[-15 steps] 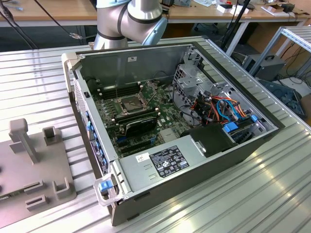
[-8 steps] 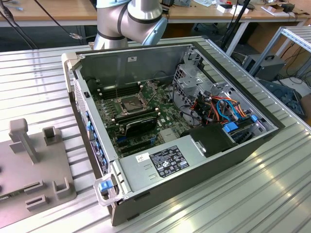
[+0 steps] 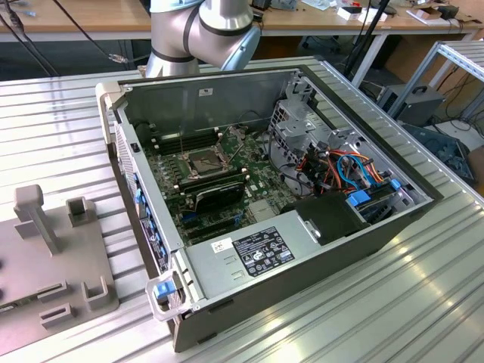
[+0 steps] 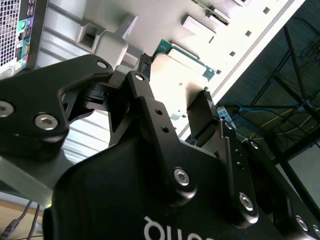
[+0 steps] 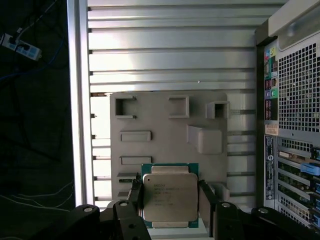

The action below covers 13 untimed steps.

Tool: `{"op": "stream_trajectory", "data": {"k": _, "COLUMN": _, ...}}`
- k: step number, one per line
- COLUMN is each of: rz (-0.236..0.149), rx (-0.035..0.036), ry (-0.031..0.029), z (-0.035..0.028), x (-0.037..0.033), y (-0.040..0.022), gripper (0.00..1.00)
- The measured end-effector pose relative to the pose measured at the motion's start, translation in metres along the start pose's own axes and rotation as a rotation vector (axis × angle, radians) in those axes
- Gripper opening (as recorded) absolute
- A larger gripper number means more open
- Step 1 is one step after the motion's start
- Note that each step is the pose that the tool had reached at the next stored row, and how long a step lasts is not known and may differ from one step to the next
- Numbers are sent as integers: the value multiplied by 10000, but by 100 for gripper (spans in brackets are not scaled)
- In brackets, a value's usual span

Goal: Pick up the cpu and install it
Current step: 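Pick up the cpu and move it towards the insertion slot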

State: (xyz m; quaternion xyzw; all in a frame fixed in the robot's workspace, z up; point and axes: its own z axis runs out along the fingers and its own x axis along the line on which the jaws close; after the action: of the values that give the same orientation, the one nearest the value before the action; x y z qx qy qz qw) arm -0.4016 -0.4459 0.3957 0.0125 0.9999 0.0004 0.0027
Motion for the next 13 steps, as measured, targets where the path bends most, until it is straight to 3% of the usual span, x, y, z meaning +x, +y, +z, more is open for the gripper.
{"op": "stream_trajectory", "data": {"k": 13, "rz": -1, "rx": 1, "ry": 0, "z": 0, "x": -48, "y": 0, "gripper": 54}}
